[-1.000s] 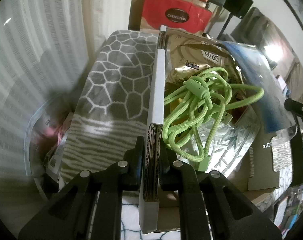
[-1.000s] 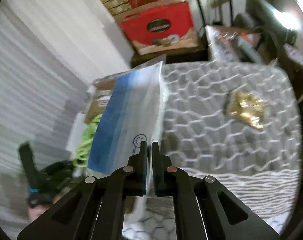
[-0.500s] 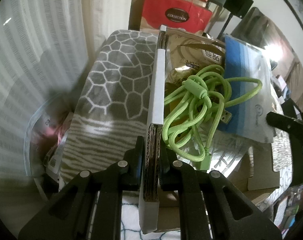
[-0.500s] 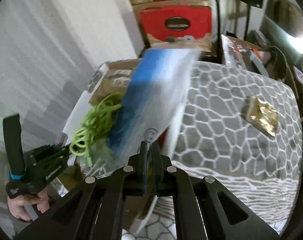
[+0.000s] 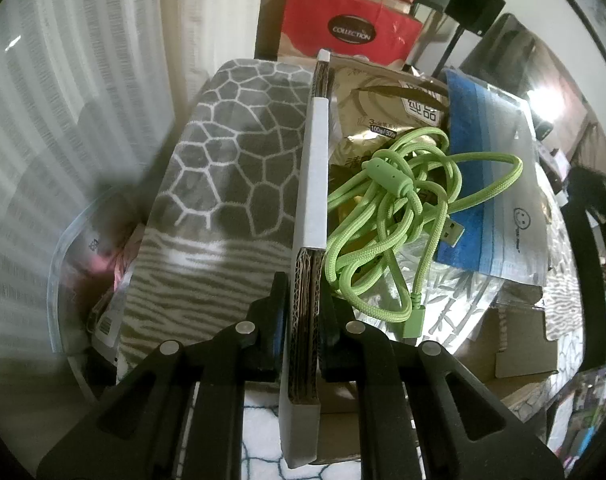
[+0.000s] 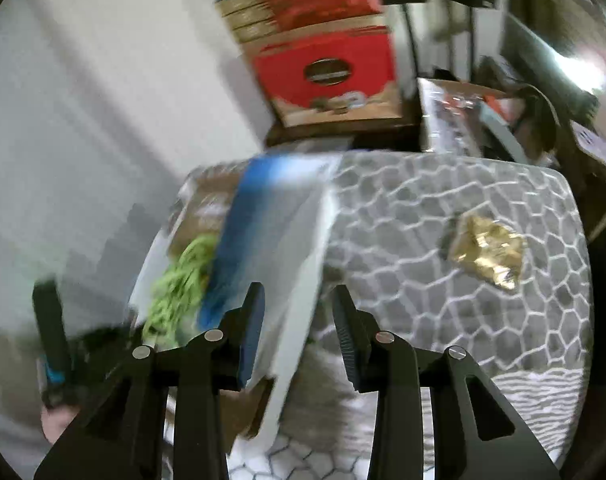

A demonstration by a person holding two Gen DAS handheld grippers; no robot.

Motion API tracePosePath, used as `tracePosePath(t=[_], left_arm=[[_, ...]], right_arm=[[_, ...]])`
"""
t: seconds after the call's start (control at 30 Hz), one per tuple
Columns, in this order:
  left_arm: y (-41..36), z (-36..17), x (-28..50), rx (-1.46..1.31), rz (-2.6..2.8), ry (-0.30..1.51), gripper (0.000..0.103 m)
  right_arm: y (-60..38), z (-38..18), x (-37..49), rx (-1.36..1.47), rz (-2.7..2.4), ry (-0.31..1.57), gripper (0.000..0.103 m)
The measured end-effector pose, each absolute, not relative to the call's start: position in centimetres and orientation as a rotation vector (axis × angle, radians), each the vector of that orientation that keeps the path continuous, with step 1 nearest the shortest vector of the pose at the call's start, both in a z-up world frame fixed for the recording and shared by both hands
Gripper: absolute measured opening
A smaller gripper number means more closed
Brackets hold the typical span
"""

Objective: Organize objects
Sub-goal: 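Carry the blue-and-white bag into the box and release it with the right tool, then grasp the small gold packet on the blanket with the right tool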

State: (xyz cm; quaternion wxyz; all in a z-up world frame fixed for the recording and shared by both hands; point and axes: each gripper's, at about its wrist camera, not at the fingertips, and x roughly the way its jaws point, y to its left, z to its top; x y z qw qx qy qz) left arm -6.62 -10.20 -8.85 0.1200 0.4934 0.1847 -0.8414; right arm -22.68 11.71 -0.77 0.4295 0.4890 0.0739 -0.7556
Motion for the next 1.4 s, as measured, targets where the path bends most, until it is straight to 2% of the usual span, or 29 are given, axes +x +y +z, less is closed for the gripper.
tracePosePath(t=[0.13,0.2,0.3,0.33,0.37,0.5,0.67,0.83,1.03,1.1,1.23,1.27,1.4], left_arm=[[-10.3,-8.9,-6.6,1.445,-2.457,0.538,0.01],[-10.2,-8.9,-6.7,1.446,-2.457,0.538,0.01],[-10.2,-8.8,-6.7,1.447,-2.456,0.539,0.01],[-10.2,-8.8,-6.7,1.446,-2.456,0.536,0.01],[-10.2,-8.8,-6.7,1.445,-2.456,0.534,0.01],[-10.3,-8.9,-6.7,1.445,-2.456,0.536,0.01],[-10.3,-8.9,-6.7,1.445,-2.454,0.534,0.01],[-10.3,-8.9,-6.7,1.445,-2.455,0.535,0.01],[-10.3,-8.9,-6.7,1.444,-2.454,0.536,0.01],[-10.3,-8.9,-6.7,1.443,-2.453,0.537,0.01],[-10.4,-8.9,-6.7,1.444,-2.452,0.536,0.01],[-10.3,-8.9,-6.8,1.444,-2.452,0.537,0.01],[-10.3,-8.9,-6.8,1.445,-2.451,0.533,0.01]], right_arm=[[10.7,-1.7,-26.3,1.253,-1.955,0.11,0.036],[10.0,-2.5,-27.6,1.295,-1.907,0.044,0.027],[9.1,-2.9,-28.2,1.302,-1.853,-0.028,0.021],[8.7,-2.8,-28.1,1.284,-1.85,-0.029,0.019],[8.4,-2.6,-27.9,1.267,-1.853,-0.017,0.012],[6.0,-2.6,-26.5,1.235,-1.843,0.079,0.003],[3.5,-3.2,-24.4,1.23,-1.837,0.183,0.003],[2.7,-4.1,-24.1,1.239,-1.814,0.193,0.003],[4.2,-3.8,-25.3,1.273,-1.805,0.172,0.017],[5.4,-3.2,-25.9,1.261,-1.807,0.128,0.03],[7.1,-1.9,-27.1,1.242,-1.833,0.082,0.041],[7.5,-1.6,-27.4,1.238,-1.844,0.084,0.046],[9.3,-0.9,-28.5,1.223,-1.928,0.12,0.048]])
